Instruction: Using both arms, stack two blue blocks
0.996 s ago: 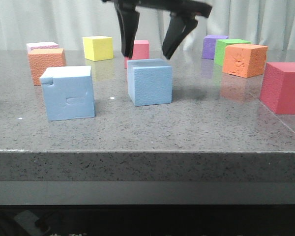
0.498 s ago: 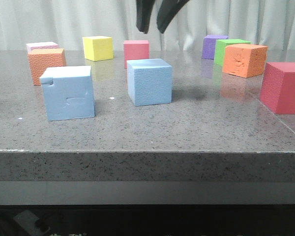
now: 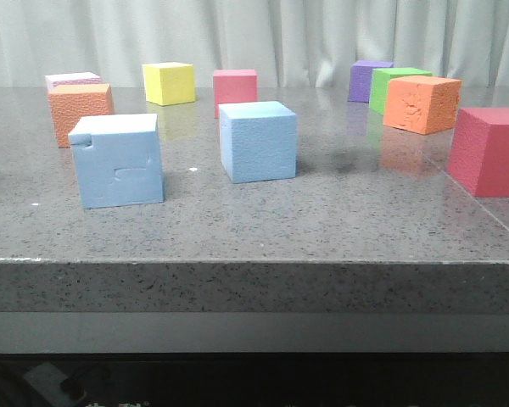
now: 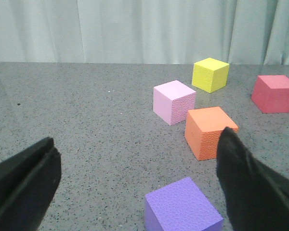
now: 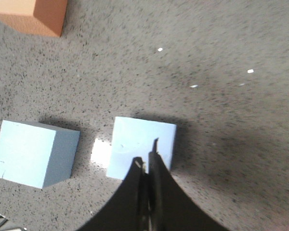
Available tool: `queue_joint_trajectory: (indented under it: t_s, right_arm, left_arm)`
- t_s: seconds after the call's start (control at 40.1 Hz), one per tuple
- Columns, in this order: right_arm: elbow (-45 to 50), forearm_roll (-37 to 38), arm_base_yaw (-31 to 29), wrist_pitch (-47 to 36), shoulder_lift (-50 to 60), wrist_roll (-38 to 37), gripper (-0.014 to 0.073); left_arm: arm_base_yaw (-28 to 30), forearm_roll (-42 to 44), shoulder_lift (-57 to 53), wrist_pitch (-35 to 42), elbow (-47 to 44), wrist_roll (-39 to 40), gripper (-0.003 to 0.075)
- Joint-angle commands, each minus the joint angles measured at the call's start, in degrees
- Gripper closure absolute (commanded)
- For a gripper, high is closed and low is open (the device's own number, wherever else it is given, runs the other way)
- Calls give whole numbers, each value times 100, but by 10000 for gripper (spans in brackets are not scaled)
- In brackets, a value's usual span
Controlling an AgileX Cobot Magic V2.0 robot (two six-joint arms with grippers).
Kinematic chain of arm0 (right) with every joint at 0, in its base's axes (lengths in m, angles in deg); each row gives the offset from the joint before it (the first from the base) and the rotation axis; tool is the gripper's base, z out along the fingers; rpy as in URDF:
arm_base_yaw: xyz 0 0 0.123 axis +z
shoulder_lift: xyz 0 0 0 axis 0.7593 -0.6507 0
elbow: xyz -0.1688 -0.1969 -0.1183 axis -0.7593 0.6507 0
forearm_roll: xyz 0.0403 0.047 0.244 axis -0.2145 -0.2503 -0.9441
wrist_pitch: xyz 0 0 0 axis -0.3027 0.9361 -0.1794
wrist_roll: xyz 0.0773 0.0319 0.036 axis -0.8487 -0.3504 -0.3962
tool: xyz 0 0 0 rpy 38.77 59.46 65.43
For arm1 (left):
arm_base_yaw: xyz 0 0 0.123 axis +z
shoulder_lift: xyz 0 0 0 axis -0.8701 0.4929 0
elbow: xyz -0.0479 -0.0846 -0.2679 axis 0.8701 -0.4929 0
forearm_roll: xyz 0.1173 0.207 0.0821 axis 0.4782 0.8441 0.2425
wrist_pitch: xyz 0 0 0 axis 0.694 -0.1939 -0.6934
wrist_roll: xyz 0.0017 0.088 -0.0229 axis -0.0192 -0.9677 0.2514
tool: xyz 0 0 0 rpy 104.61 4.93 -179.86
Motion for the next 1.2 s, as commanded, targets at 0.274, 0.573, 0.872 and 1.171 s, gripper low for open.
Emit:
queue_joint_trajectory:
  t_s: [0.274, 0.573, 0.872, 1.171]
  right_arm:
    - [1682, 72, -1445, -211, 1834, 275, 697]
    - [3741, 139, -1715, -1426, 3550, 359, 697]
    - [6466, 157, -1715, -3503, 5864, 961, 697]
    - [8211, 248, -1715, -4445, 7679, 1026, 697]
  left_arm:
    - [-30, -34, 26, 485, 199, 45, 82]
    - [-30, -34, 26, 485, 199, 45, 82]
    - [-30, -34, 26, 485, 199, 45, 82]
    - [-30, -34, 26, 485, 199, 45, 82]
